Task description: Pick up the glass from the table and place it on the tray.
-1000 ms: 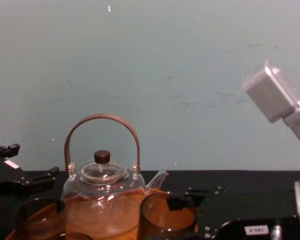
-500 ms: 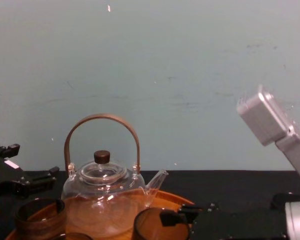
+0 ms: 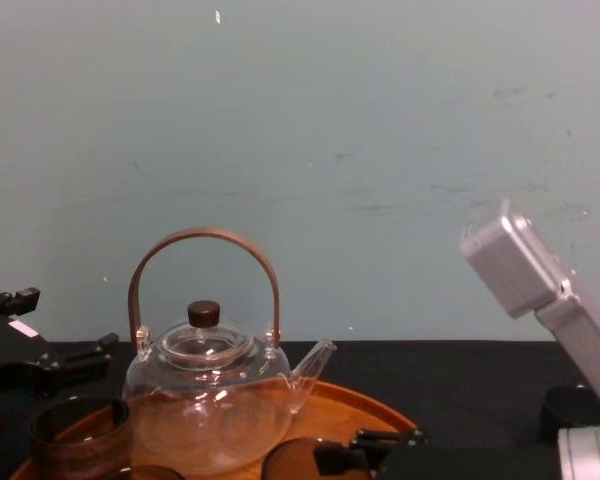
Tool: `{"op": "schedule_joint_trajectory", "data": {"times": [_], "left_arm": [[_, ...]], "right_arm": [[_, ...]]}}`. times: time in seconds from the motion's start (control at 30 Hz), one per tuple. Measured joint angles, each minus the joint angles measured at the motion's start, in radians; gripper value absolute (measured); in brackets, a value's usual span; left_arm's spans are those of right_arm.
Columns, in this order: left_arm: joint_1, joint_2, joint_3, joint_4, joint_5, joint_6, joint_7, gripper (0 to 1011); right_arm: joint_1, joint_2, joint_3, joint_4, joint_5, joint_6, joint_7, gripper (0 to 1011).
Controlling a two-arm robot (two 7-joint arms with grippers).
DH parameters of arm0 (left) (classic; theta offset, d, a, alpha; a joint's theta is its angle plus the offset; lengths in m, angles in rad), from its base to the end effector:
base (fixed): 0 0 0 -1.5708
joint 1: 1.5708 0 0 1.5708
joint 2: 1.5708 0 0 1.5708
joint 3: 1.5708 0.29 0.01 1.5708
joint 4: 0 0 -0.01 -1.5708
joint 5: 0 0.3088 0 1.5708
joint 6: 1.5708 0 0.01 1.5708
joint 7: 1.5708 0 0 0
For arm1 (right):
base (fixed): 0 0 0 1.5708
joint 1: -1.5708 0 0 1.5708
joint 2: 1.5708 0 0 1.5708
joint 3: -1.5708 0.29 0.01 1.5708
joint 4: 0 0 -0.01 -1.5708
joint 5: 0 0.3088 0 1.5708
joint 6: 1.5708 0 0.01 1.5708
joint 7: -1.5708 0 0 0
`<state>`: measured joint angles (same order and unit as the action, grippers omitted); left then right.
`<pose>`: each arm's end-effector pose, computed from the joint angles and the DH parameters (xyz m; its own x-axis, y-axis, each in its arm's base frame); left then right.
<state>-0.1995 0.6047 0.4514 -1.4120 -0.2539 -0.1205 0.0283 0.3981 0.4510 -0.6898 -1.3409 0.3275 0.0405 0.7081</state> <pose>0.3581 0.0827 -0.3023 0.2923 0.8803 0.3738 -0.9553 0.2873 0.0703 0.3903 0.0198 -0.2955 0.9352 -0.3450 0.0800 0.3522 0.8822 -0.3125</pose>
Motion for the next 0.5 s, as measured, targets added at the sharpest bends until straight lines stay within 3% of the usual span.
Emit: {"op": "schedule_joint_trajectory", "data": {"times": [0.5], "left_arm": [[0.000,0.000,0.000,0.000,0.000,0.000,0.000,1001]], "right_arm": [[0.001,-0.012,-0.009,0.024,-0.010,0.009,-0.003,908]]}}
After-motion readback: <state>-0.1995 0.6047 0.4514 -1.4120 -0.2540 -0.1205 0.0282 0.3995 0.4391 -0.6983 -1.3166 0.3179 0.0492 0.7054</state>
